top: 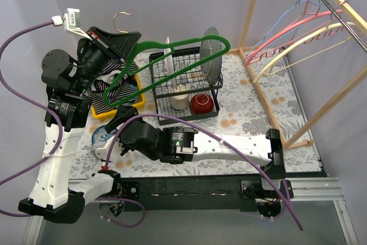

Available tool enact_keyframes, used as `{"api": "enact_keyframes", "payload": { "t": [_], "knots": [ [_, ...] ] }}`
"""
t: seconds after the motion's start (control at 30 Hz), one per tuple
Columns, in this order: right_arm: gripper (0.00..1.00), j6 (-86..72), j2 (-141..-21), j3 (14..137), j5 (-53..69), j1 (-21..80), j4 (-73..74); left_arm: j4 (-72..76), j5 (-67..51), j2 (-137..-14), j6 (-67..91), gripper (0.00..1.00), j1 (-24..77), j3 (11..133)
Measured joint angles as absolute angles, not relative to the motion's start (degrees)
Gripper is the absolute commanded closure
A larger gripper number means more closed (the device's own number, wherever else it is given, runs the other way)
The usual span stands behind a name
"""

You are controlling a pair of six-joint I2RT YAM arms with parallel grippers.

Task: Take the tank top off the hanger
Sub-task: Place the hanger at the clothesline.

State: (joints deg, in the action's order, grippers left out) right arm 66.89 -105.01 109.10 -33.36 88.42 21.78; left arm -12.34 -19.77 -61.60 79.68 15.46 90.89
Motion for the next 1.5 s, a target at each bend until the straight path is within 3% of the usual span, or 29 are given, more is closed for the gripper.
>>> {"api": "enact_keyframes", "payload": {
  "t": [0.27, 0.37, 0.47, 0.5, 0.63, 0.73, 0.77, 1.23, 1.5],
  "knots": [
    [0.29, 71.94, -106.67, 109.06, -37.71, 86.91, 17.19, -12.45, -20.97, -59.48, 80.58, 1.00, 15.46, 88.44],
    [0.33, 73.54, -107.11, 109.06, -39.09, 86.24, 15.35, -12.14, -21.85, -59.27, 81.10, 1.00, 15.46, 87.68],
    [0.51, 74.96, -107.87, 109.06, -40.23, 85.82, 14.13, -12.08, -22.28, -59.27, 81.43, 1.00, 15.46, 86.98],
    [0.68, 75.29, -108.18, 109.06, -40.49, 85.76, 13.80, -12.08, -22.37, -59.27, 81.45, 1.00, 15.46, 86.83],
    [0.99, 77.87, -109.14, 108.88, -40.40, 85.45, 13.47, -12.03, -23.66, -59.27, 81.47, 1.00, 15.51, 86.35],
    [0.99, 81.89, -109.12, 107.04, -40.01, 85.78, 12.10, -12.08, -26.98, -59.05, 81.47, 0.99, 16.53, 84.62],
    [0.99, 83.55, -108.99, 105.62, -40.40, 86.02, 10.55, -11.99, -27.42, -59.00, 81.17, 0.88, 16.58, 83.96],
    [0.99, 108.29, -98.43, 81.56, -41.23, 85.41, -22.92, -10.74, -26.92, -55.88, 73.76, 0.26, 15.59, 85.25],
    [0.99, 110.28, -89.23, 80.20, -35.62, 84.77, -26.59, -20.93, -29.32, -56.95, 61.87, 0.21, 15.59, 92.90]
  ]
}}
